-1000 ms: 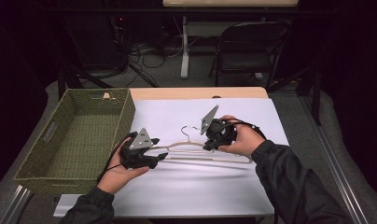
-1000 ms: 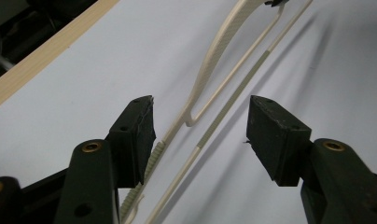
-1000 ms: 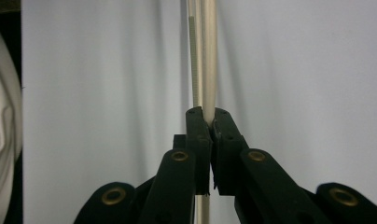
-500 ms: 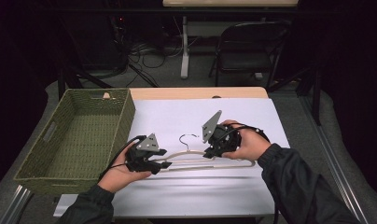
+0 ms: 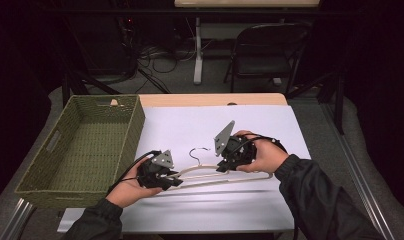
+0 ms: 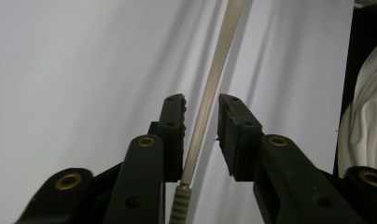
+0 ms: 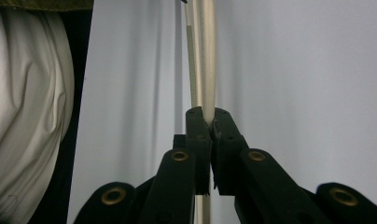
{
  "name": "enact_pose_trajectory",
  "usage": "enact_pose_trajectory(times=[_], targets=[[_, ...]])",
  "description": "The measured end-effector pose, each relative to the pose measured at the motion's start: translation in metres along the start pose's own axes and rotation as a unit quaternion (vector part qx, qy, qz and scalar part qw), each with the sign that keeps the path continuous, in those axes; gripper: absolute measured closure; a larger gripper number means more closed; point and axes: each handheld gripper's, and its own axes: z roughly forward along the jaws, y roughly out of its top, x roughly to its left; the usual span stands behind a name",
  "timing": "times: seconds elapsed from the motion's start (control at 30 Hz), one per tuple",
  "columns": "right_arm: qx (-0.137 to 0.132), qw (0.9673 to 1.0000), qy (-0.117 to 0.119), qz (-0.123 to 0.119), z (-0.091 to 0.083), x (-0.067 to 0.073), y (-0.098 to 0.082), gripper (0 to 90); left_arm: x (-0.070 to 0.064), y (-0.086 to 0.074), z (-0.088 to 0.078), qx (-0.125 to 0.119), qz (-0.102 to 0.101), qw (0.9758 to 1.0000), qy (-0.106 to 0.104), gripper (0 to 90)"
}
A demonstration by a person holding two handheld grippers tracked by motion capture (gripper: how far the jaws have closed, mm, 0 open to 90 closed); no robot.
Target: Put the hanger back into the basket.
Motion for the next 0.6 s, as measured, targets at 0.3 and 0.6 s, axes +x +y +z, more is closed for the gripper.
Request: enact_pose_trajectory(times=[0.3,0.6], targets=[[0.004,1.0000,0.000,-0.002,0.0019,0.0009,0.0002,87.0,0.0008,-0.0010,0.0022,0.007,0.003,1.0000,-0.005,79.1],[0.005,0.9999,-0.010,-0.003,0.0037,-0.0029,-0.0009,85.6,0.0001,0.0003,0.0027,0.015,-0.001,0.9998,-0.016,84.3]])
